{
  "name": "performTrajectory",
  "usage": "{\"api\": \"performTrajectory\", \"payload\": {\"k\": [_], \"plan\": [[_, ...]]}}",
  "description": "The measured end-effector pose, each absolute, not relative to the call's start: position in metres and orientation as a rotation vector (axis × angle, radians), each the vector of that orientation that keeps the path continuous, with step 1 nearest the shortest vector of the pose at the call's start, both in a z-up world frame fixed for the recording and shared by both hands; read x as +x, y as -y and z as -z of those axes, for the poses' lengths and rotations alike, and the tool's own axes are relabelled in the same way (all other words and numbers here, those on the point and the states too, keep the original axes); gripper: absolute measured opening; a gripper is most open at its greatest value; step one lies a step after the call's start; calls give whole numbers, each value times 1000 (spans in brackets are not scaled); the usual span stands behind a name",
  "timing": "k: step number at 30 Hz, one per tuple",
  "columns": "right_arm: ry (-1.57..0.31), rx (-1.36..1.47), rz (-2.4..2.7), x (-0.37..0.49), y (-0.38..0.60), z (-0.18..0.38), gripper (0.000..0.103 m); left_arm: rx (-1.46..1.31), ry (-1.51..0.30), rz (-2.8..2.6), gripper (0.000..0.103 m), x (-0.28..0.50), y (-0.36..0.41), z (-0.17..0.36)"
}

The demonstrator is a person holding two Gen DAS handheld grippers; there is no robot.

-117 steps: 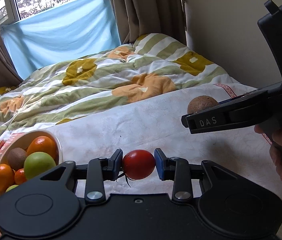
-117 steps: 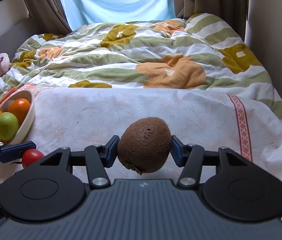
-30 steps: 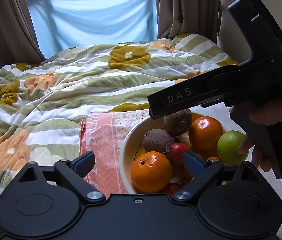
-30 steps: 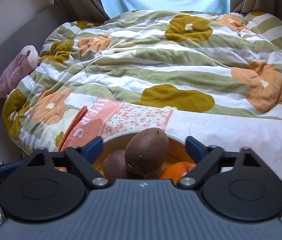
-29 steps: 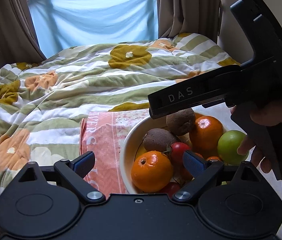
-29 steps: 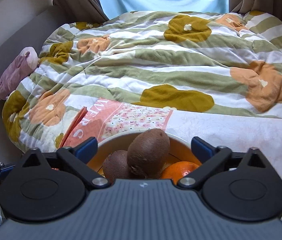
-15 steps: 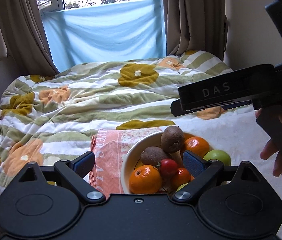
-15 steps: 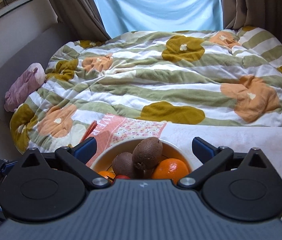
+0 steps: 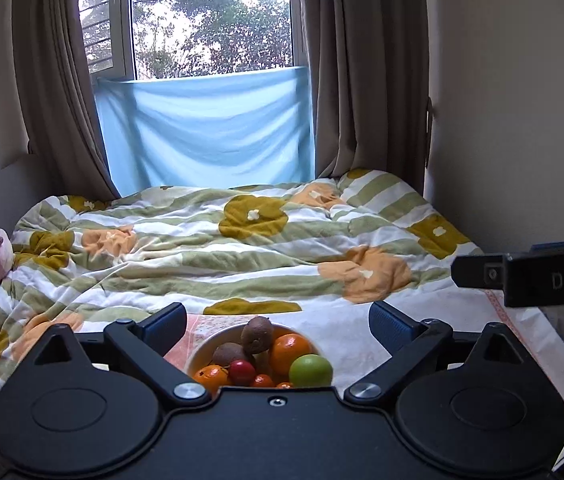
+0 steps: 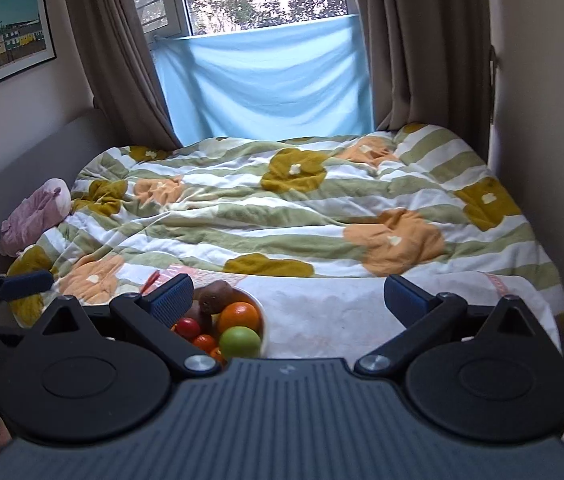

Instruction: Organize fruits

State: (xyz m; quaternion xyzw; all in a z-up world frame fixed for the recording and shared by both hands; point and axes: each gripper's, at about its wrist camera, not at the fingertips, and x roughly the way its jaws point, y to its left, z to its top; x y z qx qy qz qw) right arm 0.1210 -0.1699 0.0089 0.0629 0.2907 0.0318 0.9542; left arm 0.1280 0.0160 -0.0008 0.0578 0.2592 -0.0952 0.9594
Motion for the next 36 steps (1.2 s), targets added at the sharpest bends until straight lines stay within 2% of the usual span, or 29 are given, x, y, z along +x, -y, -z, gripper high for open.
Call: {"api": "performTrajectory", "payload": {"k": [7, 15, 36], "plan": [[-602, 100, 11, 53, 205, -10, 103, 116, -502, 205, 103, 82, 4, -10], [-632, 90, 36, 12, 223, 1, 103, 104, -523, 173, 103, 51, 8, -4], [-619, 64, 36, -5, 231, 1, 103, 117, -500, 162, 103, 24, 22, -5]]}}
